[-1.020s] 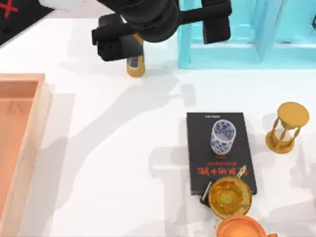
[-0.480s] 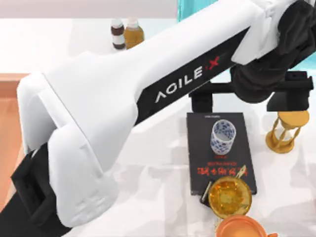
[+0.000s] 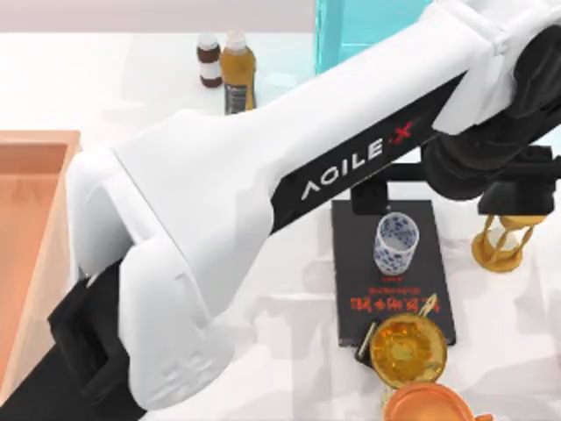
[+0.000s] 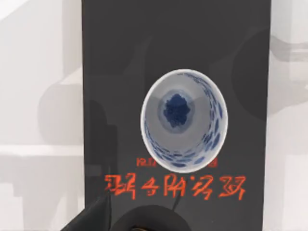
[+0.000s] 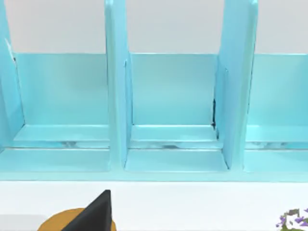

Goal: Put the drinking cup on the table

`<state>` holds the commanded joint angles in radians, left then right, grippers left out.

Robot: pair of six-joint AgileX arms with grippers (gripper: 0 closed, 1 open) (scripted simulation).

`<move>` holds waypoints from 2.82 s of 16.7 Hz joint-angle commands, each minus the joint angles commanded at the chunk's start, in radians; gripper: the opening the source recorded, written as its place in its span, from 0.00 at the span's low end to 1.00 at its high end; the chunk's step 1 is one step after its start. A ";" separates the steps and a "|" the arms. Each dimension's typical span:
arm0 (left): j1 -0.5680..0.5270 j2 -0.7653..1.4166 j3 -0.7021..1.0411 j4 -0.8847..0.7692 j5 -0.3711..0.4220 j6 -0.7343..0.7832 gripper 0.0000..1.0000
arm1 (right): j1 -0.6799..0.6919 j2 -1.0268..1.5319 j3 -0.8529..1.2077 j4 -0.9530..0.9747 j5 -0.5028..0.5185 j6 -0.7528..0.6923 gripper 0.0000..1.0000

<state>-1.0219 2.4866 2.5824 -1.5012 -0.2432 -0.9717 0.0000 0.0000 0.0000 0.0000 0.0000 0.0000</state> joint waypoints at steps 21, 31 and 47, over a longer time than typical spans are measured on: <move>0.047 0.009 -0.363 0.386 0.007 0.051 0.92 | 0.000 0.000 0.000 0.000 0.000 0.000 1.00; 0.047 0.009 -0.363 0.386 0.007 0.051 0.17 | 0.000 0.000 0.000 0.000 0.000 0.000 1.00; 0.039 -0.015 -0.327 0.309 0.011 0.066 0.00 | 0.000 0.000 0.000 0.000 0.000 0.000 1.00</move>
<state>-0.9826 2.4712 2.2553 -1.1918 -0.2321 -0.9061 0.0000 0.0000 0.0000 0.0000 0.0000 0.0000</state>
